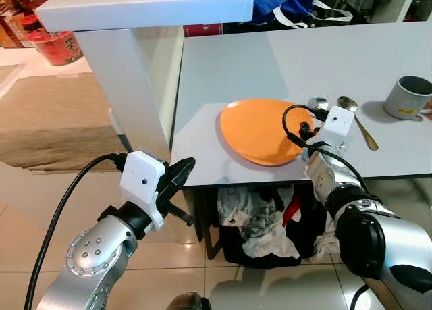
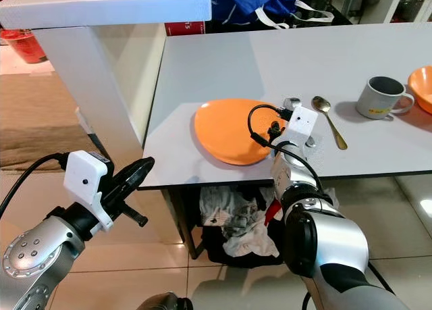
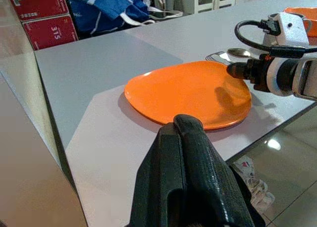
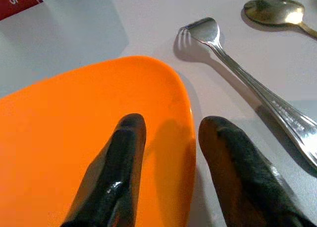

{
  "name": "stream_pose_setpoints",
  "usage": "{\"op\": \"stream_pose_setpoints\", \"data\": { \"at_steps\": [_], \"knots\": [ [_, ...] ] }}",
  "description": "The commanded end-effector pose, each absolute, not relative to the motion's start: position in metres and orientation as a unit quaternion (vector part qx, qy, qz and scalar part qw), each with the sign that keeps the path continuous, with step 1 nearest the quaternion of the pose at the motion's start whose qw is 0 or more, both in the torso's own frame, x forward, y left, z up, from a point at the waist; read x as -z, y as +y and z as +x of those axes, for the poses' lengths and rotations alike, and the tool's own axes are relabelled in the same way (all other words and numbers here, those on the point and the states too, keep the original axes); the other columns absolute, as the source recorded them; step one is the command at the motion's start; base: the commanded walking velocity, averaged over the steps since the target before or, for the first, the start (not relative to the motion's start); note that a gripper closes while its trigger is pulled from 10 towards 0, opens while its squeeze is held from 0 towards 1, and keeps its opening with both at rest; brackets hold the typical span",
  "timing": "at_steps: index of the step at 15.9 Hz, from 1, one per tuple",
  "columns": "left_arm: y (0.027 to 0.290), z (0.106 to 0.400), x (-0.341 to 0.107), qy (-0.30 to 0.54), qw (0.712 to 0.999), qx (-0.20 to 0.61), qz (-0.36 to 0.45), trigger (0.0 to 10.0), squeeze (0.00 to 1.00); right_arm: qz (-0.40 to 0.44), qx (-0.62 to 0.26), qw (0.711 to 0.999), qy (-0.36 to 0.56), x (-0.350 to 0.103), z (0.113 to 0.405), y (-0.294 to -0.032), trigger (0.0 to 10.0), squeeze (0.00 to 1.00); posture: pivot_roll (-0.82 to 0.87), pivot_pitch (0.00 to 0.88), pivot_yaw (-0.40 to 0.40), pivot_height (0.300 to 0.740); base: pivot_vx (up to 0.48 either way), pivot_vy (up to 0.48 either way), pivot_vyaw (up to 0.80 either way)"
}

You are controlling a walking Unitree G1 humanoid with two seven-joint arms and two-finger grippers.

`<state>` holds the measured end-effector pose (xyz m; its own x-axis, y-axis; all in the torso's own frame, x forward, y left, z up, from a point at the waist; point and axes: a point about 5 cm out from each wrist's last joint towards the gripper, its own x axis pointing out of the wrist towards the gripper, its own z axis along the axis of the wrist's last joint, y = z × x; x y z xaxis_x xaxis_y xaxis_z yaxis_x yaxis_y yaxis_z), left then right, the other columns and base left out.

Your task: Setting the table

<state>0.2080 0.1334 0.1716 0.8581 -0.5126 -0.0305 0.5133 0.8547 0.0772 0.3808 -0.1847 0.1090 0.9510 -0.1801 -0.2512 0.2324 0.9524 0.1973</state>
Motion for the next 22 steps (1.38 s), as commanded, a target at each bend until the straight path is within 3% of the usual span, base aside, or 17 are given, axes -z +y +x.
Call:
{"op": "stream_pose_setpoints", "data": {
  "at_steps": [1, 17, 18, 19, 22],
  "knots": [
    [0.133, 0.207, -0.173, 0.004, 0.963, 0.265, 0.041, 10.0, 0.00, 0.101, 0.110, 0.982, 0.118, -0.107, 0.379, -0.188, 10.0, 1.00, 0.18, 0.065, 0.082, 0.740, 0.000, 0.000, 0.00],
    [0.127, 0.218, -0.174, -0.011, 0.965, 0.262, 0.033, 10.0, 0.00, 0.054, 0.116, 0.984, 0.125, -0.109, 0.380, -0.190, 10.0, 1.00, 0.17, 0.046, 0.062, 0.740, 0.000, 0.000, 0.00],
    [0.127, 0.218, -0.175, -0.013, 0.964, 0.262, 0.031, 10.0, 0.00, 0.049, 0.112, 0.984, 0.126, -0.109, 0.380, -0.190, 10.0, 0.83, 0.17, 0.046, 0.061, 0.740, 0.000, 0.000, 0.00],
    [0.126, 0.219, -0.175, -0.015, 0.964, 0.262, 0.030, 10.0, 0.00, 0.039, 0.105, 0.986, 0.121, -0.111, 0.382, -0.188, 10.0, 0.00, 0.16, 0.045, 0.061, 0.740, 0.000, 0.000, 0.00],
    [0.123, 0.223, -0.175, -0.020, 0.964, 0.262, 0.025, 10.0, 0.00, 0.015, 0.098, 0.989, 0.108, -0.116, 0.384, -0.187, 10.0, 0.00, 0.14, 0.040, 0.055, 0.740, 0.000, 0.000, 0.00]
  ]
}}
